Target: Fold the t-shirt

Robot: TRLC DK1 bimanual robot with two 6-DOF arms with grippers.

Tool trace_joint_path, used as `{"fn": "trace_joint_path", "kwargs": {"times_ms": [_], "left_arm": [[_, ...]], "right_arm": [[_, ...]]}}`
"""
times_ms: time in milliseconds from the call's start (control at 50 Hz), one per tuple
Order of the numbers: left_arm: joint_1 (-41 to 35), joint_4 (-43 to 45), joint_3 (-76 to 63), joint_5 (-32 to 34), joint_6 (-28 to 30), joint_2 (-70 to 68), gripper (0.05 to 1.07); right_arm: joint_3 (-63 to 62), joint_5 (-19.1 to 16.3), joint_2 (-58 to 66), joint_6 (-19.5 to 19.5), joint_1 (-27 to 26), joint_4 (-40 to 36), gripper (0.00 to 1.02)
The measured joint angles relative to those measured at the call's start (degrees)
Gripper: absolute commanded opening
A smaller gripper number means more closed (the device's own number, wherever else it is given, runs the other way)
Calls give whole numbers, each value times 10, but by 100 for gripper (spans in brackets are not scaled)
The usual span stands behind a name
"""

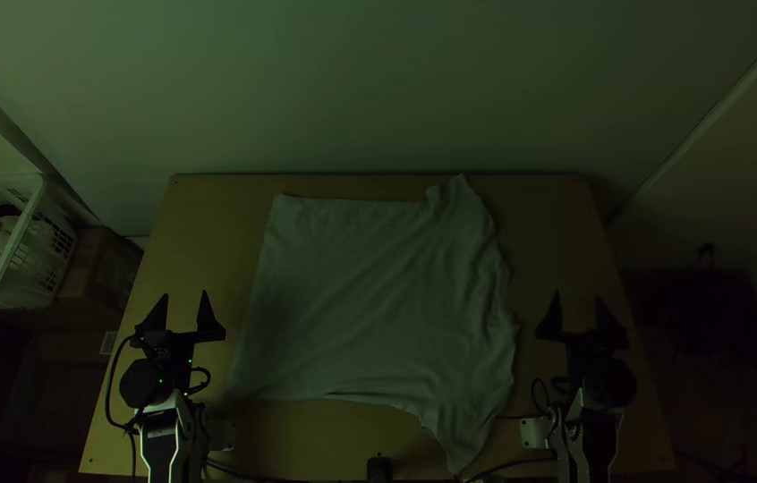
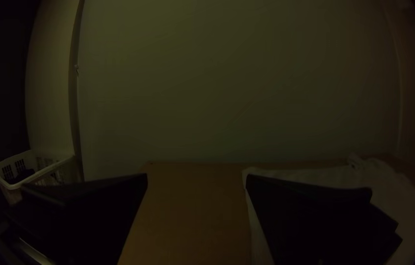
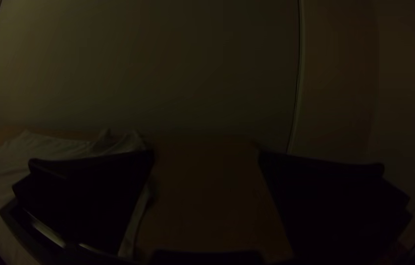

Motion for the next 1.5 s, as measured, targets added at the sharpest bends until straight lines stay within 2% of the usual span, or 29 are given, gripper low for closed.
{"fn": "trace_joint_path", "kwargs": {"times_ms": [1100, 1300, 1500], "left_arm": [[1, 0, 0, 0, -7, 0, 102], [17, -4, 0, -22, -4, 0, 102], [30, -4, 1, -24, 9, 0, 102]], "right_arm": [[0, 0, 0, 2, 0, 0, 98], [0, 4, -1, 2, -16, 1, 98], [1, 4, -1, 20, -20, 27, 98]]}}
